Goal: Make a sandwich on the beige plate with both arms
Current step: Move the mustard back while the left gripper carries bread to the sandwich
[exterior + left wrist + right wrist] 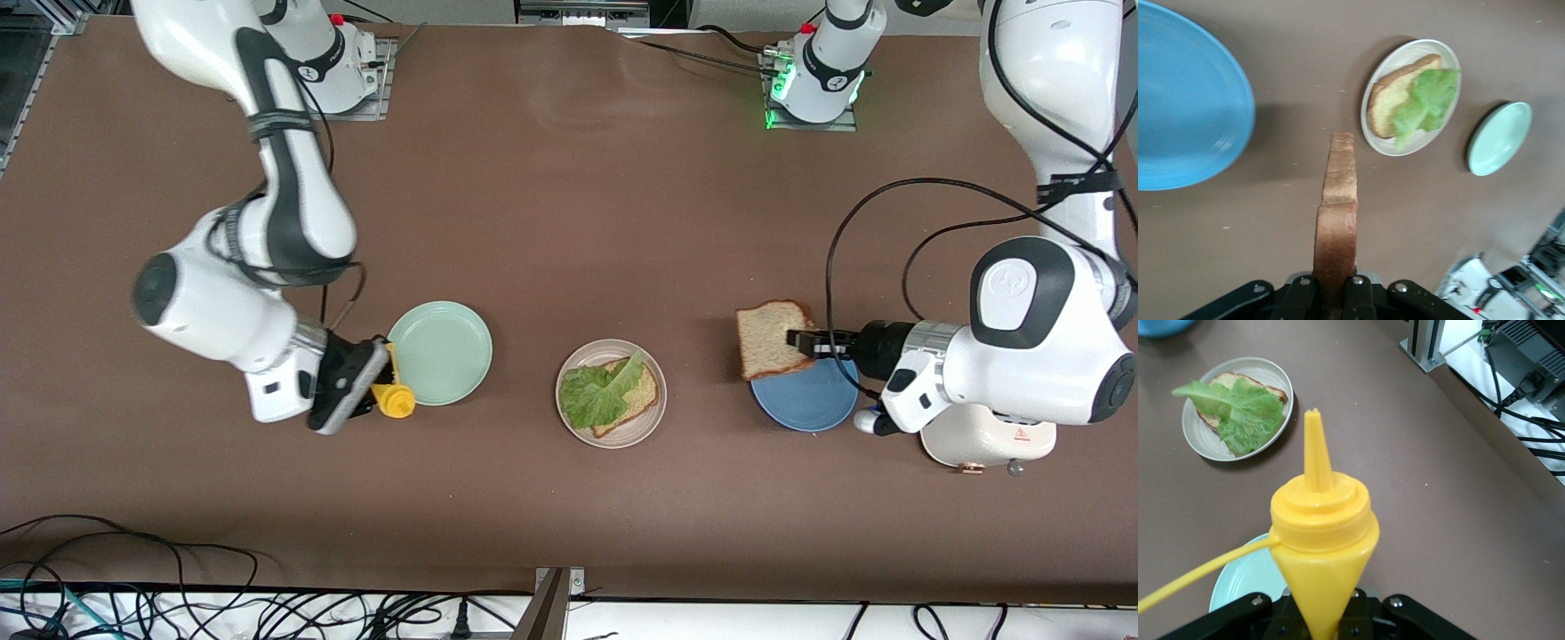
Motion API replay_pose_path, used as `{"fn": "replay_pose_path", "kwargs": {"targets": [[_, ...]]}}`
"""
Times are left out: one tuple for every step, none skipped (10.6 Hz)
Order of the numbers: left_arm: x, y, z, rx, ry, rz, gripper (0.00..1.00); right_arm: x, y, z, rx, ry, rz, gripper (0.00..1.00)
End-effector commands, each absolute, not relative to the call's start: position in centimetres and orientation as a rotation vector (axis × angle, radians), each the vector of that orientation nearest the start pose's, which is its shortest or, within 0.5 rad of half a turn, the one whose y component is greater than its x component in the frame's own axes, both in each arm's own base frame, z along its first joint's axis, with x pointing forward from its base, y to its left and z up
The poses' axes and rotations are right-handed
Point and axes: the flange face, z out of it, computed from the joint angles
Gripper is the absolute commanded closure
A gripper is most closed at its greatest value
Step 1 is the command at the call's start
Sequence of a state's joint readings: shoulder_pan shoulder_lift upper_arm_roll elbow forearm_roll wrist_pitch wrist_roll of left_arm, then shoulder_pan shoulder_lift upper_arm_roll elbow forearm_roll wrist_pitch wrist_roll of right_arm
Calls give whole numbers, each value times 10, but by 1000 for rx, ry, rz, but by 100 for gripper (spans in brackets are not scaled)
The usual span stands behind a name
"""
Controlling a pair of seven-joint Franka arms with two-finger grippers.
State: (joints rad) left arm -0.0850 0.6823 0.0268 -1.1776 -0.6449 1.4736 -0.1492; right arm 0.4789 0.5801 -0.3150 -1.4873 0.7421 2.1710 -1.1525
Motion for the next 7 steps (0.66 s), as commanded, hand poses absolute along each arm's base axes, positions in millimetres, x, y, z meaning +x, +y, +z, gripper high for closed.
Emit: {"fn": "replay_pose_path", "kwargs": {"targets": [[705, -139, 383, 2375, 265, -543, 100, 686, 126, 350, -2226, -1265, -608, 100], [708, -152, 379, 2303, 308, -547, 100, 682, 104, 337, -2134, -1258, -650, 100], [712, -160, 367, 2208, 345, -573, 100, 675, 84, 321, -2062, -1250, -684, 100], [715, -168, 360, 2159, 362, -566, 100, 667, 68, 306, -1990, -1229, -713, 100], [717, -178, 355, 2148, 394, -527, 100, 656, 55, 290, -1902, -1222, -750, 100], [717, -198, 348, 2144, 415, -493, 100, 645, 46, 275, -1823, -1220, -802, 100], [715, -217, 337, 2153, 429, -470, 100, 635, 38, 260, -1768, -1256, -836, 100]]}}
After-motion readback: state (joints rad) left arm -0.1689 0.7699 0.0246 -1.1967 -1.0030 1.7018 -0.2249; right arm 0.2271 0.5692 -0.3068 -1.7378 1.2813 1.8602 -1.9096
